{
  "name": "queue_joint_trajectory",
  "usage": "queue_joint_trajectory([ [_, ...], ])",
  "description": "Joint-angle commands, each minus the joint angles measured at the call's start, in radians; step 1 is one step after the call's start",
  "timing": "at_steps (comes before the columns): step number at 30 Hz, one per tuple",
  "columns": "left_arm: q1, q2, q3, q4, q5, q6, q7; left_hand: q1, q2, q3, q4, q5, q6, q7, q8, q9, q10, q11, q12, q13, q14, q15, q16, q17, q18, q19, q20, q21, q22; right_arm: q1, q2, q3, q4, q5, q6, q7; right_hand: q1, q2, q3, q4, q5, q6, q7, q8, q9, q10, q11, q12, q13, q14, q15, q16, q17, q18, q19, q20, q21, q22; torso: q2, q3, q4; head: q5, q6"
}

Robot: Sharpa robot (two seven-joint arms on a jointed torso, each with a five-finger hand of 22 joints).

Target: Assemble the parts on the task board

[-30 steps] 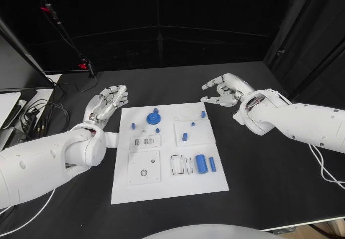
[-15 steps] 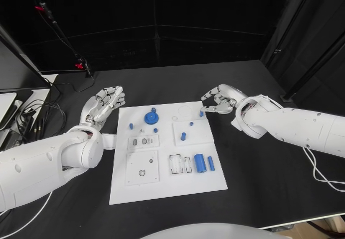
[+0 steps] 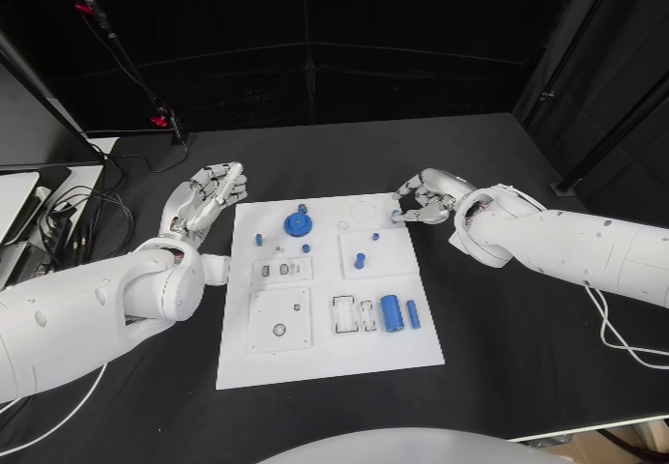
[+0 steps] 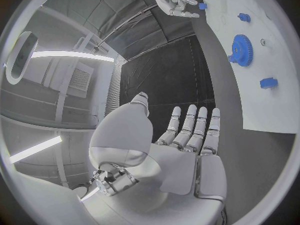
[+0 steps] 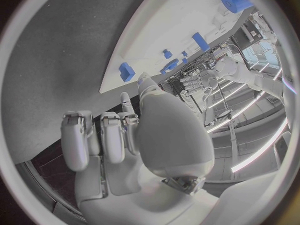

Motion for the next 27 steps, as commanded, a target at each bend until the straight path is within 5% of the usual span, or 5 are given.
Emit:
queue_joint_trajectory([
  [1, 0.001, -0.002, 0.001, 0.003, -0.007, 0.009, 0.189, 0.001, 0.01, -0.008, 0.0, 0.005, 0.0, 0.16, 0.003, -0.001, -0.005, 0.002, 0.004, -0.001, -0.007, -0.002, 0.005, -0.001, 0.019, 0.0, 0.002, 0.004, 0.001, 0.001, 0.003, 0.0, -0.004, -0.018, 0.027, -0.018, 0.011, -0.002, 0.006, -0.001, -0.001, 0.004, -0.005, -0.002, 0.0, 0.102, -0.005, 0.003, 0.263, 0.104, -0.004, 0.002, 0.263, -0.007, 0.106, -0.005, 0.003, 0.263, -0.001, -0.0004, -0.0005, 0.003, -0.003],
  [27, 0.001, -0.008, 0.001, 0.009, -0.007, 0.006, 0.189, 0.002, 0.011, -0.008, 0.0, 0.006, 0.0, 0.16, 0.004, -0.002, -0.005, 0.002, 0.004, -0.001, -0.007, -0.002, 0.005, -0.001, 0.019, 0.0, 0.002, 0.004, 0.001, 0.001, 0.015, 0.0, -0.01, -0.025, 0.078, -0.066, 0.038, 0.017, 0.022, -0.007, 0.012, 0.036, -0.009, 0.012, 0.006, 0.102, -0.007, 0.003, 0.263, 0.104, -0.004, 0.002, 0.263, -0.007, 0.106, -0.006, 0.003, 0.263, 0.0, 0.0003, -0.001, 0.011, -0.009],
])
